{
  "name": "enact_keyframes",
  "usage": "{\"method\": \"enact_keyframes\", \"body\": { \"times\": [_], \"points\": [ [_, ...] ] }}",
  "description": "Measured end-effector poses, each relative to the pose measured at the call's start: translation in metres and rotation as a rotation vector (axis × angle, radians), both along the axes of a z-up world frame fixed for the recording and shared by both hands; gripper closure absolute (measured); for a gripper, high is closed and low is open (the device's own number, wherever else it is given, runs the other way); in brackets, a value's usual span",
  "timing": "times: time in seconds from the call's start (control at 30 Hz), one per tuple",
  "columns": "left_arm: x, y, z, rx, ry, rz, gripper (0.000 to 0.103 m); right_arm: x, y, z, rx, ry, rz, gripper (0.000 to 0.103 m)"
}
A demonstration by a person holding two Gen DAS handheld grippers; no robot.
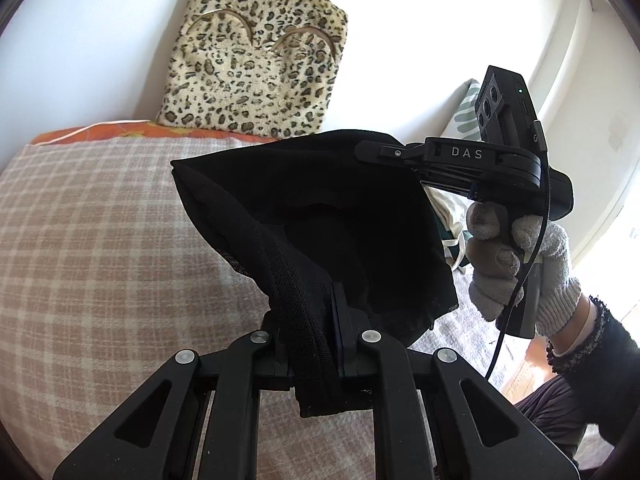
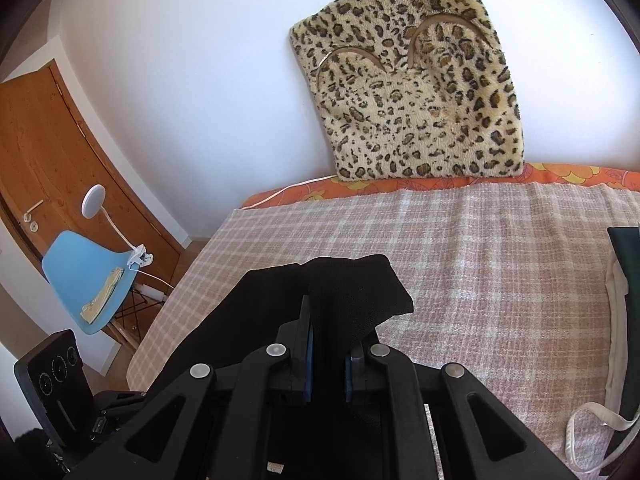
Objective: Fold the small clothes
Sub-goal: 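Carry the folded shirt with both tools to the clothes pile by the striped pillow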
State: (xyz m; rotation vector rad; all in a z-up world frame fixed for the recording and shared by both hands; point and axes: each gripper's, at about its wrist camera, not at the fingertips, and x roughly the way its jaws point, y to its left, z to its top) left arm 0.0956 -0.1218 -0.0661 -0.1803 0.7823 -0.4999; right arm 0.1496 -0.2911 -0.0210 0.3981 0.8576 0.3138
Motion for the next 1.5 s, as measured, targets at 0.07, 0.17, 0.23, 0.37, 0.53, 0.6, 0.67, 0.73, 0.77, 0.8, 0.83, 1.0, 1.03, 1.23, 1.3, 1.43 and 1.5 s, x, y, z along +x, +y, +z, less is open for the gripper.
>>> {"method": "enact_keyframes", "body": {
  "times": [0.07, 0.17, 0.23, 0.37, 0.53, 0.6, 0.67, 0.73, 0.77, 0.8, 0.83, 1.0, 1.03, 1.23, 1.3, 1.43, 1.5],
  "points": [
    [0.002, -0.011, 0.000, -0.008, -0.005, -0.011, 0.092, -0.006, -0.010, 0.004, -0.004, -0.009, -0.014, 0.094],
    [0.003, -0.028, -0.002, -0.019, -0.015, -0.033, 0.092, -0.014, -0.025, 0.010, -0.003, -0.022, -0.034, 0.094],
    [0.003, -0.042, -0.001, -0.019, -0.026, -0.048, 0.092, -0.019, -0.036, 0.015, -0.003, -0.033, -0.043, 0.094],
    [0.005, -0.076, 0.006, -0.028, -0.045, -0.083, 0.092, -0.030, -0.058, 0.026, -0.007, -0.045, -0.064, 0.094],
    [0.009, -0.121, 0.013, -0.039, -0.073, -0.128, 0.092, -0.045, -0.088, 0.043, -0.029, -0.066, -0.098, 0.094],
    [0.011, -0.138, 0.015, -0.044, -0.081, -0.144, 0.092, -0.051, -0.102, 0.048, -0.034, -0.070, -0.114, 0.094],
    [0.014, -0.152, 0.017, -0.051, -0.084, -0.161, 0.092, -0.057, -0.118, 0.052, -0.041, -0.073, -0.132, 0.094],
    [0.017, -0.166, 0.018, -0.059, -0.085, -0.178, 0.092, -0.063, -0.134, 0.056, -0.051, -0.074, -0.151, 0.094],
    [0.019, -0.173, 0.019, -0.061, -0.089, -0.185, 0.092, -0.065, -0.142, 0.058, -0.055, -0.072, -0.160, 0.094],
    [0.020, -0.181, 0.019, -0.061, -0.092, -0.192, 0.092, -0.067, -0.151, 0.059, -0.059, -0.071, -0.169, 0.094],
    [0.022, -0.188, 0.020, -0.063, -0.094, -0.201, 0.092, -0.069, -0.159, 0.061, -0.064, -0.070, -0.177, 0.094],
    [0.033, -0.227, 0.020, -0.060, -0.096, -0.243, 0.092, -0.077, -0.203, 0.067, -0.078, -0.062, -0.222, 0.094],
    [0.036, -0.234, 0.020, -0.060, -0.096, -0.249, 0.092, -0.078, -0.211, 0.068, -0.081, -0.060, -0.232, 0.094],
    [0.051, -0.280, 0.022, -0.059, -0.108, -0.300, 0.092, -0.079, -0.261, 0.072, -0.103, -0.054, -0.290, 0.094],
    [0.056, -0.295, 0.023, -0.058, -0.119, -0.317, 0.092, -0.079, -0.278, 0.076, -0.114, -0.057, -0.309, 0.094],
    [0.068, -0.320, 0.024, -0.059, -0.124, -0.347, 0.092, -0.078, -0.309, 0.080, -0.126, -0.061, -0.350, 0.094],
    [0.073, -0.331, 0.023, -0.052, -0.129, -0.358, 0.092, -0.075, -0.321, 0.079, -0.131, -0.061, -0.366, 0.094]
  ]
}}
